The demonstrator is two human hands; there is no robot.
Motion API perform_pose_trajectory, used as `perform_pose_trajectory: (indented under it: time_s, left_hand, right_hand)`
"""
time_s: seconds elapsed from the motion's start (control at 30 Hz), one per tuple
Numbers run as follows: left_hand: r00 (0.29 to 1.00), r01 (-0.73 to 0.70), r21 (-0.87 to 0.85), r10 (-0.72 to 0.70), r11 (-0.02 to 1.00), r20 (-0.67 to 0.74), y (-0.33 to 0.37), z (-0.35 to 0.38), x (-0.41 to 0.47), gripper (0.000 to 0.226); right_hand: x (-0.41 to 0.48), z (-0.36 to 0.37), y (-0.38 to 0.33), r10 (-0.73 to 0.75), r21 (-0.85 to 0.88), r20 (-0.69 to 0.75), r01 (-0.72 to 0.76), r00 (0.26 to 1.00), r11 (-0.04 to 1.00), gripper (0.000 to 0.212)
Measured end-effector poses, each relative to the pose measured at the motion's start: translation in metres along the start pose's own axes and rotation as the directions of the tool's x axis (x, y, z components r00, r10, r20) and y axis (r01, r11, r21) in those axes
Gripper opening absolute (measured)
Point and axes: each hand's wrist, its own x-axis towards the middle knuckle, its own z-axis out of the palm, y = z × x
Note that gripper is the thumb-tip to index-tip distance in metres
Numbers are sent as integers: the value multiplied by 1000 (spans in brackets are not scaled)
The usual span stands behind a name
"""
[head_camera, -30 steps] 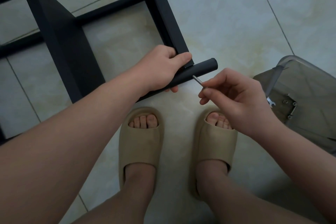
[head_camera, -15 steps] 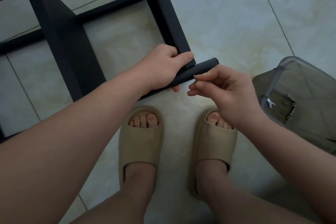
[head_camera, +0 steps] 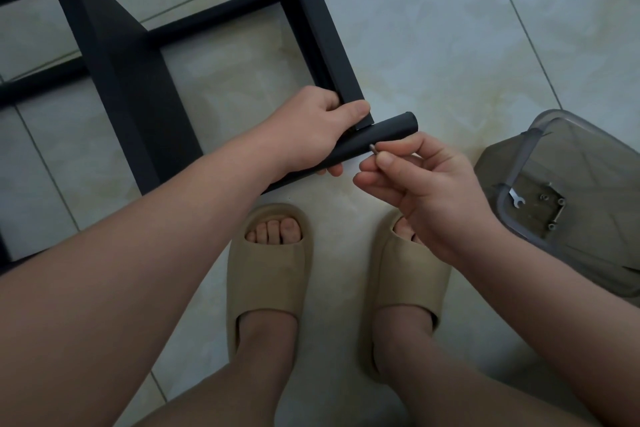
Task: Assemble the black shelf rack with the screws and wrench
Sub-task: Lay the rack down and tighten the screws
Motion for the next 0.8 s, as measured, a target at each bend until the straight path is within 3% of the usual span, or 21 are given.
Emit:
perform_pose_trajectory:
  time_s: [0.2,0.43,0.63,0.73,0.8]
  left_hand:
    - [1000,6,9,-6,1000,0,1,0,-1,46]
    - [1000,13,11,-13,1000,-10,3,-1,-2,46]
    - [1000,17,8,-17,1000,-6,4,0,-3,44]
    - [1000,11,2,-11,1000,-10,4,1,-4,44]
    - [1000,6,1,-6,1000,-10,4,2,-4,45]
  right_hand:
    - [-1,1,3,37,84,-2,-37,999,996,11]
    - [0,3,-9,-123,-289,13,121,992,950,16]
    - [-1,6,-10,-243,-566,39,222,969,794,25]
    - [2,9,-10,-258,-628,37,223,966,746,27]
    - [3,10,-9,-241,-601,4,195,971,775,27]
